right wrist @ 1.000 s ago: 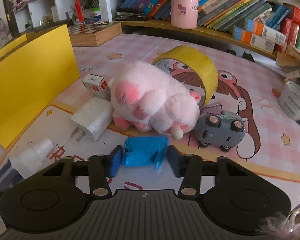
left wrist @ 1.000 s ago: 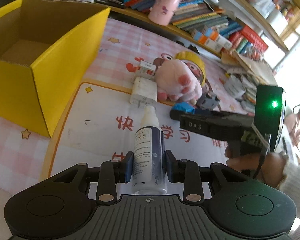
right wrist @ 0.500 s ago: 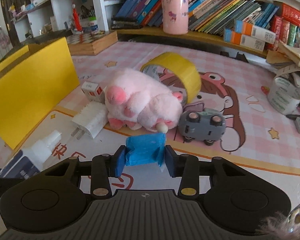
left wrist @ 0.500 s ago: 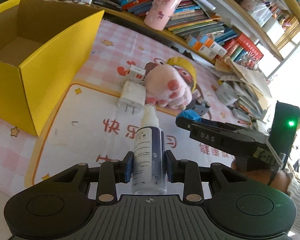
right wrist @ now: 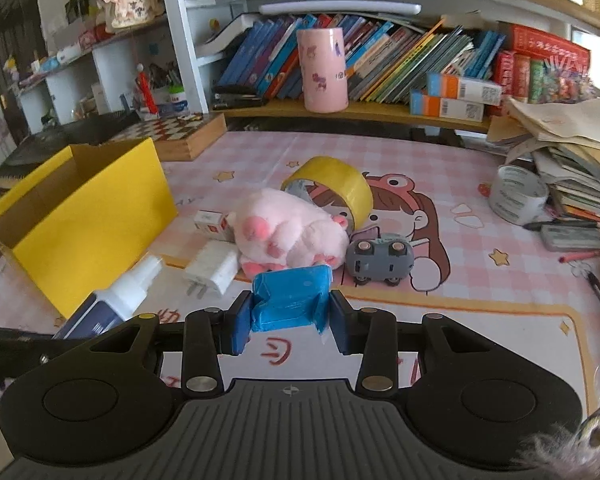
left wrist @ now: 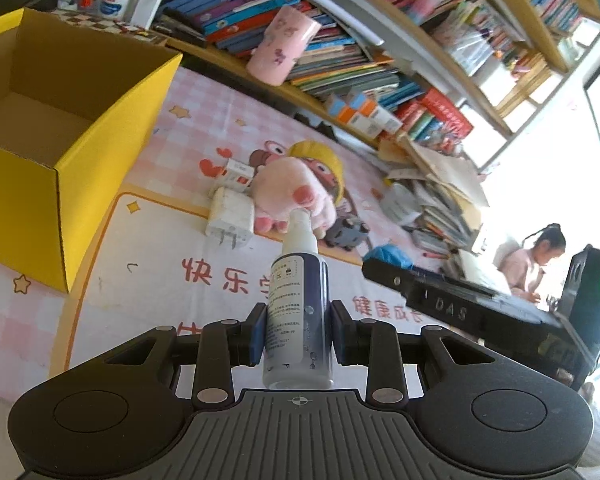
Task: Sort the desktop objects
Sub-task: 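Carry the spray bottle and blue block with both tools over the yellow box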
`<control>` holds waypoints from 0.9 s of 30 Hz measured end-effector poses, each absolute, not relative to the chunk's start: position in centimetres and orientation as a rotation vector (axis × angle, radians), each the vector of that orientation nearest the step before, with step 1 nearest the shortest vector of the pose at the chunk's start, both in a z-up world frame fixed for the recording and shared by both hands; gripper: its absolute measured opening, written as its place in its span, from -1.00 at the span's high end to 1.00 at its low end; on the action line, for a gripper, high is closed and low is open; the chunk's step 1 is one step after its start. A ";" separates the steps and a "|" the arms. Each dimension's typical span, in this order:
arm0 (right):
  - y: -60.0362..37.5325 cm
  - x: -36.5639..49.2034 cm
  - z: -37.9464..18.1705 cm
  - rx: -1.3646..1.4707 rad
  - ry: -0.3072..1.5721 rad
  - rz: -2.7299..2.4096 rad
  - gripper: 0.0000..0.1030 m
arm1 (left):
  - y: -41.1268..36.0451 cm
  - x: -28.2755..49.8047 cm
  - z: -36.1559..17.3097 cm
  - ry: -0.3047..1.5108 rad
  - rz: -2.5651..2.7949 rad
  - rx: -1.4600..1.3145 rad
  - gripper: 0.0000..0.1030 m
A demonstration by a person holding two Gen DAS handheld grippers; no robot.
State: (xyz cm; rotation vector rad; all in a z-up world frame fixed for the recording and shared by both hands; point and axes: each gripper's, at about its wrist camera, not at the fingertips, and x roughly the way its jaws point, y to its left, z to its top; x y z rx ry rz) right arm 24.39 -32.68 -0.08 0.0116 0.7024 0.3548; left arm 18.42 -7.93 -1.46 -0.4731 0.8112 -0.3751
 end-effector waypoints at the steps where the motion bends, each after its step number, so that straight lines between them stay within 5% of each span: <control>1: -32.6 23.9 0.1 0.011 0.701 0.349 0.29 | -7.7 18.3 -1.3 0.808 -0.390 -0.466 0.40; 27: -22.2 10.2 -0.3 -0.012 0.766 0.224 0.30 | 2.9 8.1 -1.4 0.784 -0.539 -0.476 0.40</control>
